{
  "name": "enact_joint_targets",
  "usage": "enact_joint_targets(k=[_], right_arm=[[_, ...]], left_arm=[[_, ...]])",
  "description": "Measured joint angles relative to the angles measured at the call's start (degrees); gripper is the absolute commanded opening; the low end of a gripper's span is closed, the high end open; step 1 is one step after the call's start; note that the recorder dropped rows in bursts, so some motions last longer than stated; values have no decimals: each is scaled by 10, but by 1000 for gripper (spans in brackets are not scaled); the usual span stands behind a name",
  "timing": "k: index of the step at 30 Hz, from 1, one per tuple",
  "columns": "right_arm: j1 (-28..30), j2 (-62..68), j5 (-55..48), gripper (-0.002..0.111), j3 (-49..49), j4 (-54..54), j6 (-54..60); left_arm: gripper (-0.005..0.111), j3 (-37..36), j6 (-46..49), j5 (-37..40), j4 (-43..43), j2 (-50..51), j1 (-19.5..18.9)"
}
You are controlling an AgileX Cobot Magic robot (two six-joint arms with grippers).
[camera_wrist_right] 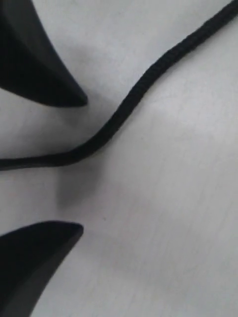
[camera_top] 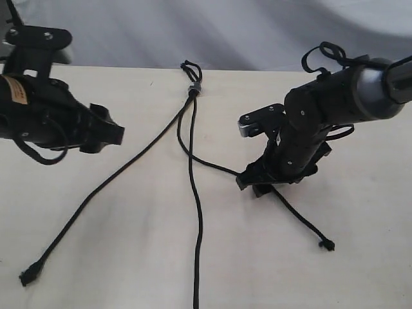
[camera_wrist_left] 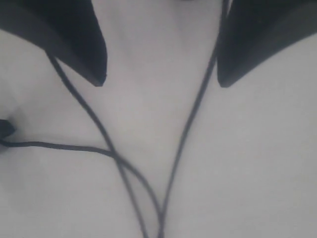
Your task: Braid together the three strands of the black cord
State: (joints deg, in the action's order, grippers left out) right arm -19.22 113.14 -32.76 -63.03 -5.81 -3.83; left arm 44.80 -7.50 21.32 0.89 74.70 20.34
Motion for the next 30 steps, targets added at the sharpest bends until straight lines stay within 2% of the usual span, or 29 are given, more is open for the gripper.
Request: enact_joint_targets(k=[5,9,14,18,21,26,28,30], right_arm=[[-2,-64,-8,76,12,-16,0],[14,-173,14,76,12,-35,-14],[63,-280,40,76,36,-41,-27],[96,-314,100,76,92,-41,-31],[111,-318,146,76,119,-41,-33],[114,-319,176,76,122,-41,-33],[114,-319,182,76,122,-41,-34],[114,-319,184,76,122,-41,-35]], left_arm=[[61,6,0,-29,1,53,91],[61,42,8,-2,2,151,154],[61,114,15,52,2,259,212],[61,174,-1,81,0,321,235],[61,206,-28,116,-17,355,236],[59,223,-67,144,-58,387,240],[50,225,-83,145,-76,390,244],[32,227,-93,146,-83,391,248]])
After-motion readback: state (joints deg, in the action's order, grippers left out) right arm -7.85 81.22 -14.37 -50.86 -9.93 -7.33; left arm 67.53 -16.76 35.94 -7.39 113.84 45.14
